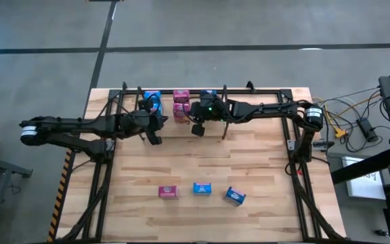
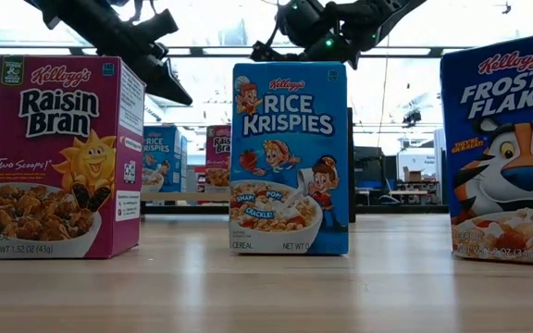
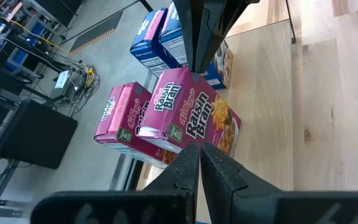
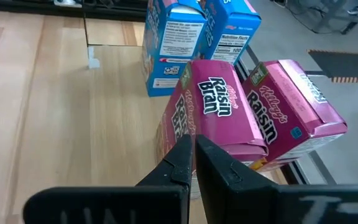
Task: Stack cereal on shelf
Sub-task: Put the right violet cereal box on the shelf aligned with the violet cereal box
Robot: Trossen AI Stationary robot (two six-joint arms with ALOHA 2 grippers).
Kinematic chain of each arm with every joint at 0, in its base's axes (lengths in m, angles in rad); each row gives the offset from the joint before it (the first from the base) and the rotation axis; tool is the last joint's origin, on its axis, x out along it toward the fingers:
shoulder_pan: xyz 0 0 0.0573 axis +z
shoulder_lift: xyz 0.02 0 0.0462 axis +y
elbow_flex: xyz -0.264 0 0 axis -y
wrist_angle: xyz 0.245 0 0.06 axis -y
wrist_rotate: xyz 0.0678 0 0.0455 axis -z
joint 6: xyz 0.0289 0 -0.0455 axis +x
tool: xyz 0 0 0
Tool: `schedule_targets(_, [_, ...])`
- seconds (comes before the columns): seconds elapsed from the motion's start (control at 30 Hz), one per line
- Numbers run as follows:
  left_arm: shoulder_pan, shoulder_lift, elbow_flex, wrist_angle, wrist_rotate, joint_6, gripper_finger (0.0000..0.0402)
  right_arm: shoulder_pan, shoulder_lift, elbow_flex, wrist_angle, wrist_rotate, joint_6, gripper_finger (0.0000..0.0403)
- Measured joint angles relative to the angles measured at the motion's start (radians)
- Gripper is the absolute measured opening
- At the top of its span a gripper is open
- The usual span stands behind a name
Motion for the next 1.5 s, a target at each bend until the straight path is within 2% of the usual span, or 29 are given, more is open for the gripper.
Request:
schedule_targets(0.6, [0.000, 0.001, -0.027, 0.023, 0.001, -0.050, 0.0000, -0.018, 0.001, -0.002, 0.004, -0.001, -0.093, 0.0009])
schedule_targets(0.87, [0.000, 0.001, -0.027, 0.026, 0.130, -0.080, 0.0000, -0.018, 0.002, -0.002, -0.003, -0.001, -0.155, 0.0009])
schedule_targets(1.5, [0.000, 0.001, -0.027, 0.034, 0.130, -0.089, 0.0000, 0.008, 0.005, -0.020, -0.034, -0.010, -0.119, 0.0009])
